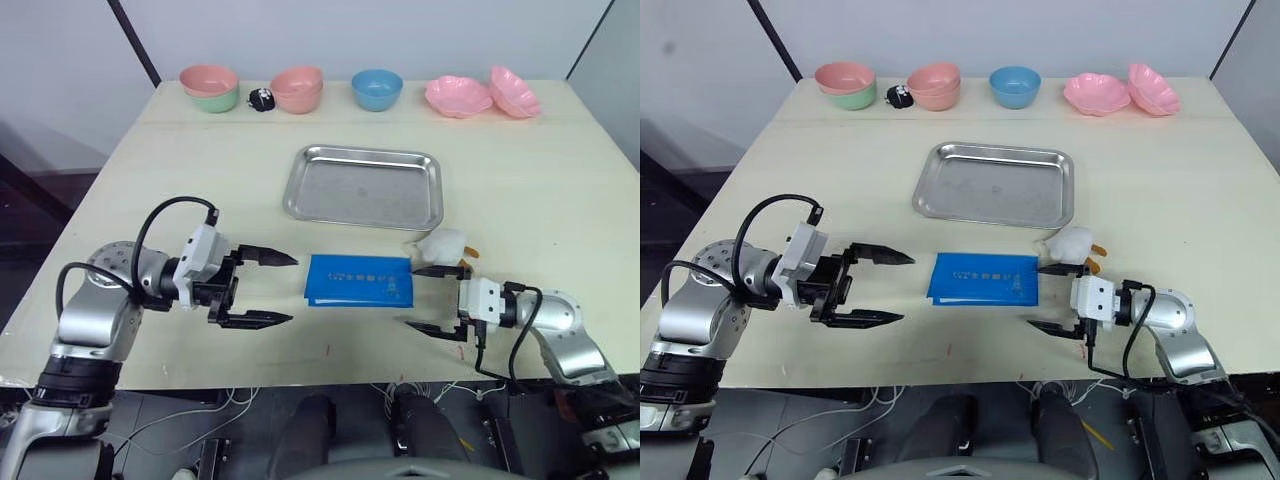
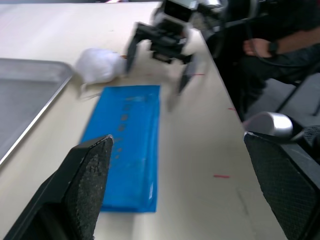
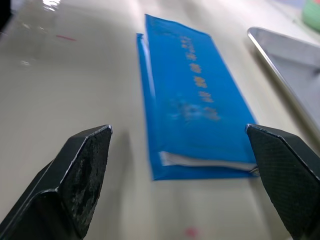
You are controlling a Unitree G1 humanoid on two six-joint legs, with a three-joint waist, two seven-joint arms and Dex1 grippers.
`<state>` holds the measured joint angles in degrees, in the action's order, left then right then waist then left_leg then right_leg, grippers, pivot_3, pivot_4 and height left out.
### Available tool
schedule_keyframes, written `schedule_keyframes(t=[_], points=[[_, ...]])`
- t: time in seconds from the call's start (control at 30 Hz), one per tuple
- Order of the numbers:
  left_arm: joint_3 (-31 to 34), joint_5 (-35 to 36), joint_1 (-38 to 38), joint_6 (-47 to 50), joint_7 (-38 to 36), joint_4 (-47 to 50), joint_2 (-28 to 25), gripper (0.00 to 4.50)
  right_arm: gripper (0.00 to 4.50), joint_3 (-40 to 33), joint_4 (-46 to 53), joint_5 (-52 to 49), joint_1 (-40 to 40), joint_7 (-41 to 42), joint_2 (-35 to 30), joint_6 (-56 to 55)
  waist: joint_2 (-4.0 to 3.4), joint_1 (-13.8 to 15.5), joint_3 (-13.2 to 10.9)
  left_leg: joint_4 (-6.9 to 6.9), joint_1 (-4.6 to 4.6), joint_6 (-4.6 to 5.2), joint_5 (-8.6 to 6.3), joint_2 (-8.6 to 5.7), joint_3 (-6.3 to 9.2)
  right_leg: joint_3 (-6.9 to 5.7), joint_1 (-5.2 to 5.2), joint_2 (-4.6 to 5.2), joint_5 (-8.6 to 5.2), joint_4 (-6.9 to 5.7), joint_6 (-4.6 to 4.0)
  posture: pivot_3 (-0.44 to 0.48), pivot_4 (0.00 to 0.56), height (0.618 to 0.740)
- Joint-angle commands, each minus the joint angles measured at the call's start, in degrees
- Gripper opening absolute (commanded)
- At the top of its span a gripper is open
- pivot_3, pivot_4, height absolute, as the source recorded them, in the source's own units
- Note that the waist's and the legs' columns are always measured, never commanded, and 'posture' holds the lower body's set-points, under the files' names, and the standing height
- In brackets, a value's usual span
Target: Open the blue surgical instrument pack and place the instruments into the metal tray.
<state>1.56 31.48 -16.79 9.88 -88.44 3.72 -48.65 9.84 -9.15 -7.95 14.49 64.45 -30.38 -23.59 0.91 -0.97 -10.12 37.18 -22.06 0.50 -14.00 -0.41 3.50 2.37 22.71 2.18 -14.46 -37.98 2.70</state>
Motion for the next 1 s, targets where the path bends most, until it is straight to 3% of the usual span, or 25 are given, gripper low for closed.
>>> schedule_keyframes(t=[0.03, 0.13, 0.3, 0.43, 0.63, 0.77, 1.0], points=[[-0.21, 0.60, -1.87, -0.37, -2.06, 0.33, -0.02, 4.44, 4.50, 0.64, -3.67, 1.44, 3.31, -0.63, 0.82, -5.88, 0.00, -0.02, 0.00, 0.00, 0.00, 0.00, 0.00, 0.02, 0.00, -0.01, 0.00, -0.04, 0.00, 0.00, 0.00, 0.000, 0.150, 0.740], [-0.76, 0.81, -2.42, 0.29, -1.99, 0.60, 0.15, 4.44, 4.50, 1.27, -7.63, 3.47, 5.99, -1.33, 0.94, -9.40, 0.00, -0.04, -0.01, 0.00, -0.01, 0.00, 0.00, 0.02, 0.00, 0.00, 0.01, -0.05, 0.00, 0.00, -0.02, 0.000, 0.150, 0.740], [-1.32, 1.00, -2.37, 0.73, -1.97, 1.45, 0.12, 4.50, 2.27, 2.91, -11.39, 5.59, 7.75, -2.23, 1.80, -13.39, 0.00, -0.07, 0.00, 0.00, -0.01, 0.00, 0.00, 0.02, 0.01, 0.03, 0.02, -0.06, 0.00, 0.00, -0.02, 0.000, 0.150, 0.740], [-1.76, 0.90, -2.72, 0.47, -1.74, 1.54, 0.39, 4.50, 0.18, 4.59, -11.59, 4.71, 7.61, -1.16, 2.17, -14.41, -0.01, -0.13, -0.01, 0.00, 0.00, 0.00, 0.00, 0.04, 0.03, 0.05, 0.02, -0.07, 0.01, -0.02, -0.03, 0.000, 0.150, 0.740], [-1.38, 1.18, -2.79, 0.61, -0.97, 2.10, 0.76, 4.50, 0.07, 4.63, -9.73, 1.07, 6.75, 1.52, 0.87, -11.83, -0.01, -0.09, -0.01, 0.00, 0.00, 0.00, 0.00, 0.05, 0.06, 0.07, 0.03, -0.08, 0.01, -0.02, -0.04, 0.000, 0.150, 0.740], [-1.21, 1.35, -2.86, 0.68, 0.06, 3.10, 1.42, 4.50, 0.07, 4.44, -0.25, -7.77, 3.43, 7.86, -3.07, -0.57, -0.08, 0.20, -0.05, 0.00, -0.03, 0.00, 0.00, 0.04, 0.10, 0.06, 0.03, -0.04, 0.01, -0.01, -0.04, 0.000, 0.150, 0.740], [-1.08, 2.62, -1.79, 3.02, 0.60, 5.59, 1.62, 4.50, 0.07, 3.43, 13.23, -14.33, -1.18, 11.27, -9.18, 12.69, -0.08, 0.04, -0.07, 0.01, -0.03, 0.00, 0.00, 0.06, 0.09, 0.06, 0.04, -0.07, 0.01, -0.02, -0.04, 0.000, 0.150, 0.740]])
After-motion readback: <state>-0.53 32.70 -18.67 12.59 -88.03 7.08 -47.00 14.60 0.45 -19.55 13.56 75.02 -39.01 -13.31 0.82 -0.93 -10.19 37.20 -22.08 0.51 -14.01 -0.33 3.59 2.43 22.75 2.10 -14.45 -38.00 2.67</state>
